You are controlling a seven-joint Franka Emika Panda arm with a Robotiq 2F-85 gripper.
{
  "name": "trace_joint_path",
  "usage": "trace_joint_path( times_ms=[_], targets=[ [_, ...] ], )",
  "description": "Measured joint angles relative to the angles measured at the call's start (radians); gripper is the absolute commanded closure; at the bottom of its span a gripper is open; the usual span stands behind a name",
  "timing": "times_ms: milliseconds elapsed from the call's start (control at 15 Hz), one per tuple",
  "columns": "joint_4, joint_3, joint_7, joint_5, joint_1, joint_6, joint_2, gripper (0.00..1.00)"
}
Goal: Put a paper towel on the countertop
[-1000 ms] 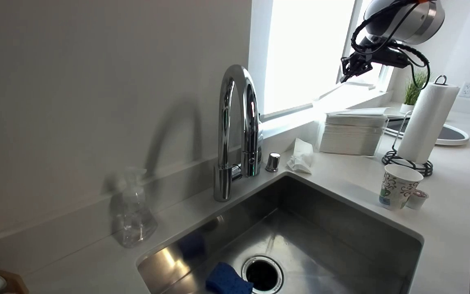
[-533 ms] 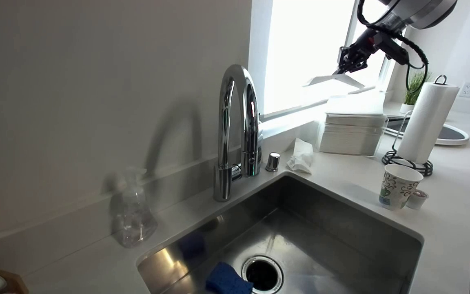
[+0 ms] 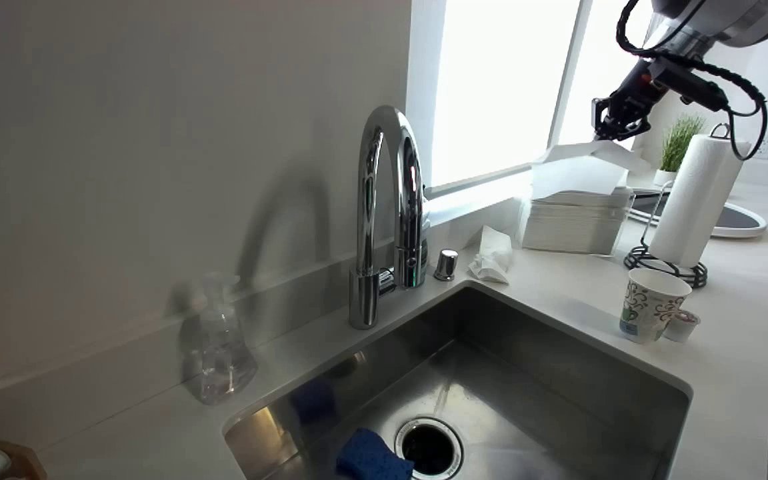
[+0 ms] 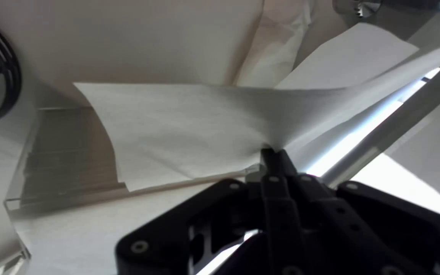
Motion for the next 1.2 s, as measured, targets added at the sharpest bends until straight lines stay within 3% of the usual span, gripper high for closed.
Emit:
trace_joint_path(
  times_ms=[333,733,1200],
  targets=[
    [-0.078,-0.057,0.168,-0.045,0.036,0.019,0.001,1.0],
    [-0.158,-0.069,0.211,-0.045,0.051,0.277,0.099,0.99],
    [-0.149,-0.068,0.21,-0.045,0.05,0.273,0.099,1.0]
  ],
)
